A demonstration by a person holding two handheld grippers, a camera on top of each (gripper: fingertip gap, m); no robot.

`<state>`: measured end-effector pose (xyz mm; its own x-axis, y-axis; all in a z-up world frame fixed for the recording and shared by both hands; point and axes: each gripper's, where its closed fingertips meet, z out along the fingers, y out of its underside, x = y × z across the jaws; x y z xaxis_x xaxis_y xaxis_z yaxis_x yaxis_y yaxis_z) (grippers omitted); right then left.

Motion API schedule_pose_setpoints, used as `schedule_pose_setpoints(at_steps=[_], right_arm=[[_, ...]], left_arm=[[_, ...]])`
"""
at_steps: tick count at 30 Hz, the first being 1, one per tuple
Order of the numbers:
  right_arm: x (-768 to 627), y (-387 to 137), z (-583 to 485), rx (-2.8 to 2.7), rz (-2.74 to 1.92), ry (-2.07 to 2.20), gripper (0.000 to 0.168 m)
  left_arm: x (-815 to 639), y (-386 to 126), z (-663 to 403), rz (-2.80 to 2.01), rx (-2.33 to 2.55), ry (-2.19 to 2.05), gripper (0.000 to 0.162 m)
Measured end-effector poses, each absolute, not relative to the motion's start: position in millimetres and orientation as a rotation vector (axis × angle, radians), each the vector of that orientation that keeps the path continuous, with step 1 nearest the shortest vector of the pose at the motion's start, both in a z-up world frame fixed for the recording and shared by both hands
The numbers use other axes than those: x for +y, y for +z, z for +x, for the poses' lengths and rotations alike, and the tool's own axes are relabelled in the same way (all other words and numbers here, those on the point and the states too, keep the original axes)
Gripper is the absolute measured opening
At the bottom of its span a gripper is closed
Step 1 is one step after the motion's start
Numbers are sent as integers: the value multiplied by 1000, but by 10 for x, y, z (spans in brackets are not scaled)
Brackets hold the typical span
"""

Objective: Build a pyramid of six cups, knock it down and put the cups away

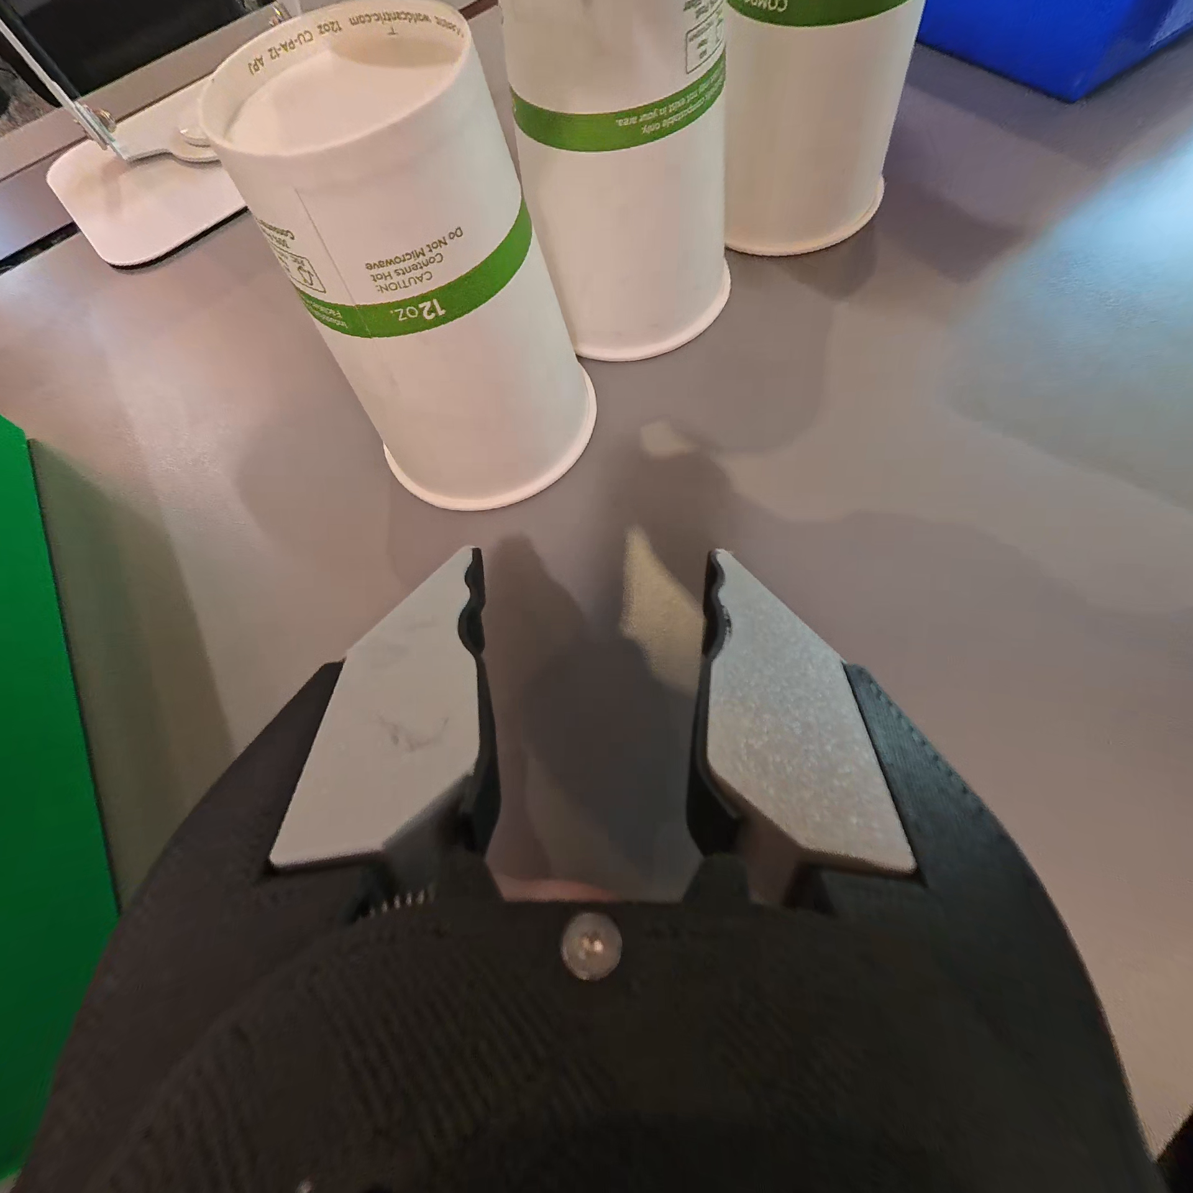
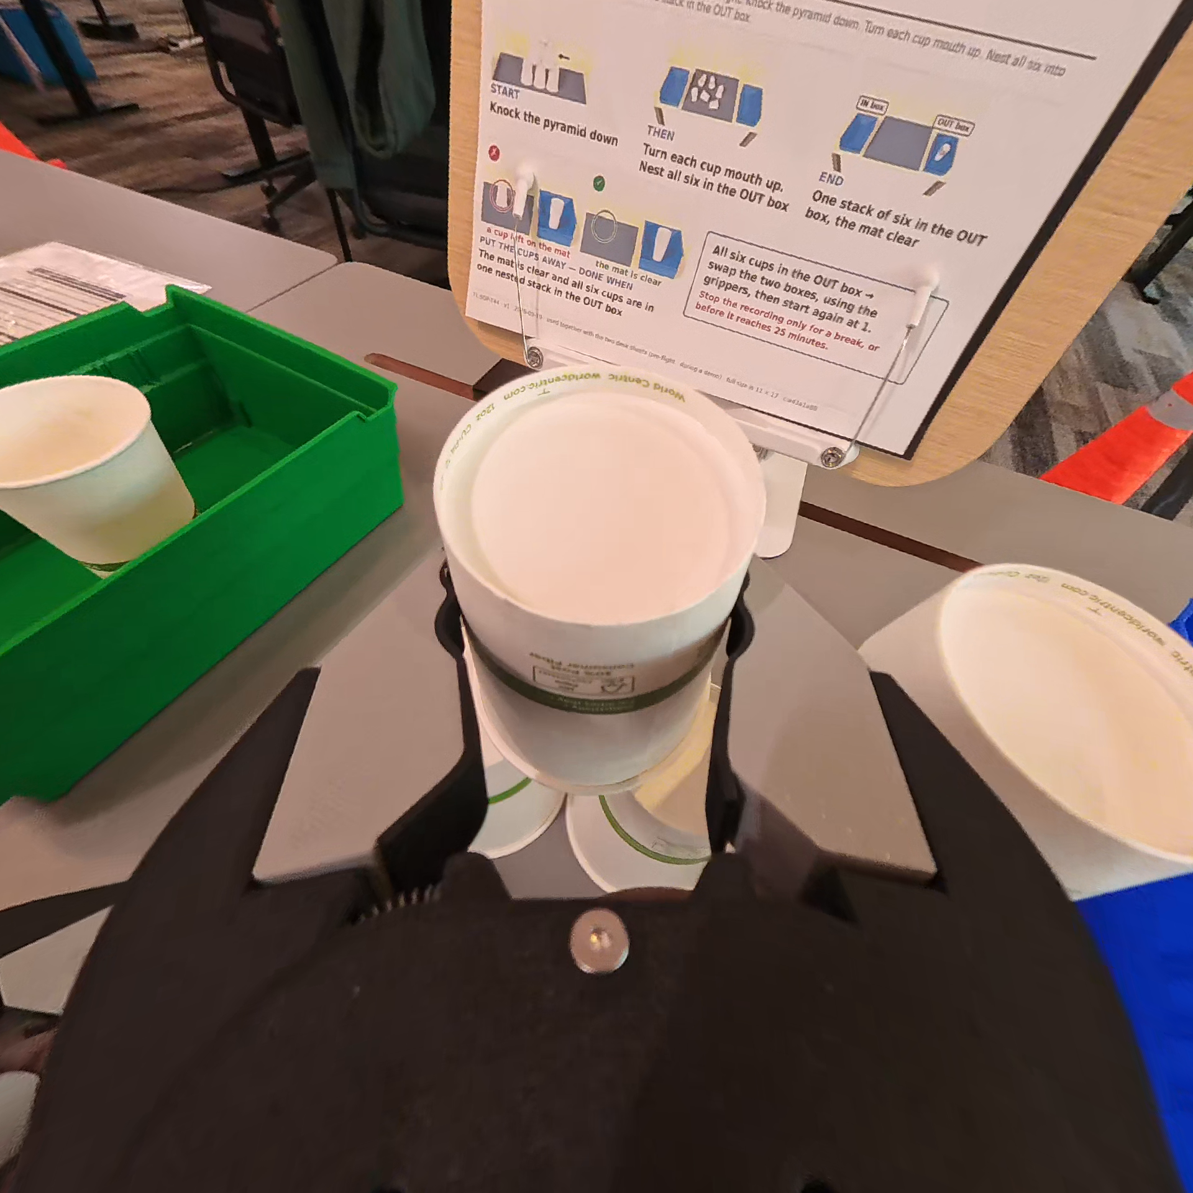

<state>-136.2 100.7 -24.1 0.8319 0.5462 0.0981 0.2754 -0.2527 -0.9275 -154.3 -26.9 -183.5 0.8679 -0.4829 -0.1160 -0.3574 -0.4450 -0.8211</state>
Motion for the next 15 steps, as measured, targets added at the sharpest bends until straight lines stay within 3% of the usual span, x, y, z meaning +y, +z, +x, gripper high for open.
schedule_pose_setpoints(at_steps=[15], right_arm=[[1159,-415,-1334,-586,-1923,270,82]], left_arm=[[-273,-1859,-1530,-2095,620,-170,66]])
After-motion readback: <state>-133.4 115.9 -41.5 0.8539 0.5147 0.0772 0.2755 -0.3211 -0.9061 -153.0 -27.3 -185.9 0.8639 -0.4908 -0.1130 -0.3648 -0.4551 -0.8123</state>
